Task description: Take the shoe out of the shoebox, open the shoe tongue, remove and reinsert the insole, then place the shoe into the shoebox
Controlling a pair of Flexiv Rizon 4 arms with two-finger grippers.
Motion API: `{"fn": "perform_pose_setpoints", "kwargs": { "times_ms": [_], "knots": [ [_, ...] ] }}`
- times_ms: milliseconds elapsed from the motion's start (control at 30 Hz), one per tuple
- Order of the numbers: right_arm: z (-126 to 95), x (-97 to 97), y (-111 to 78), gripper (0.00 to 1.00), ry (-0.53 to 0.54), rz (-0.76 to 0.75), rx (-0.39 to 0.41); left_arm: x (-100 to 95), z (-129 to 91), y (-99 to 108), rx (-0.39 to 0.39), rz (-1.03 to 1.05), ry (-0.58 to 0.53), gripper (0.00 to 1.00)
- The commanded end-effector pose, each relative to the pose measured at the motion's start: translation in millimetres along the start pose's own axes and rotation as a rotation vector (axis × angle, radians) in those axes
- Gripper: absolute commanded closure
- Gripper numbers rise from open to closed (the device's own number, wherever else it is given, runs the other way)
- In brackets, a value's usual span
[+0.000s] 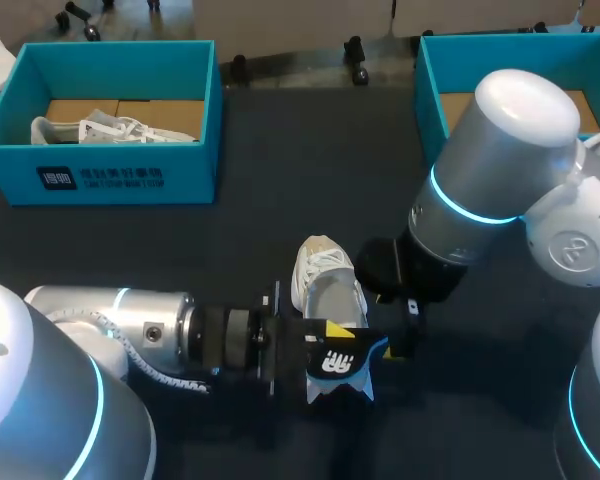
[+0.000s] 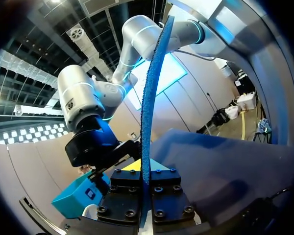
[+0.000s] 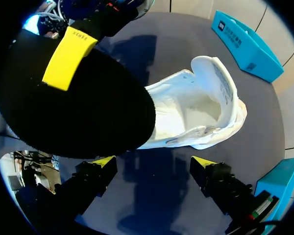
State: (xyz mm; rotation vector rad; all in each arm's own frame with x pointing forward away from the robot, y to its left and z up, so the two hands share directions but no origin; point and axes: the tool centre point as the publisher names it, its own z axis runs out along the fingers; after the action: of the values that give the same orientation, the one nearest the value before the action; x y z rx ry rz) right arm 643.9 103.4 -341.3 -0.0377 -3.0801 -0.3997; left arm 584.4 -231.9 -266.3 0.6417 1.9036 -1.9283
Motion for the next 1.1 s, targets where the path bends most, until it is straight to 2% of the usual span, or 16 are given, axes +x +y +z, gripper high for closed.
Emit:
{"fn": "perform_pose_setpoints", "kwargs": {
  "times_ms": [33,400,633,1100],
  "knots": [
    [2,0.9,-0.1,0.00,-0.003,0.000,0.001,-1.5,-10,0,0.002,-0.004,-0.007,1.00],
    [2,0.9,-0.1,0.00,-0.003,0.000,0.001,-0.7,-16,6,-0.004,-0.002,0.004,1.00],
    [2,0.9,-0.1,0.00,-0.003,0.000,0.001,2.8,-13,20,-0.003,-0.007,0.000,1.00],
    [2,0.9,-0.1,0.00,-0.003,0.000,0.001,6.1,-13,25,0.029,-0.007,-0.001,1.00]
  ]
}}
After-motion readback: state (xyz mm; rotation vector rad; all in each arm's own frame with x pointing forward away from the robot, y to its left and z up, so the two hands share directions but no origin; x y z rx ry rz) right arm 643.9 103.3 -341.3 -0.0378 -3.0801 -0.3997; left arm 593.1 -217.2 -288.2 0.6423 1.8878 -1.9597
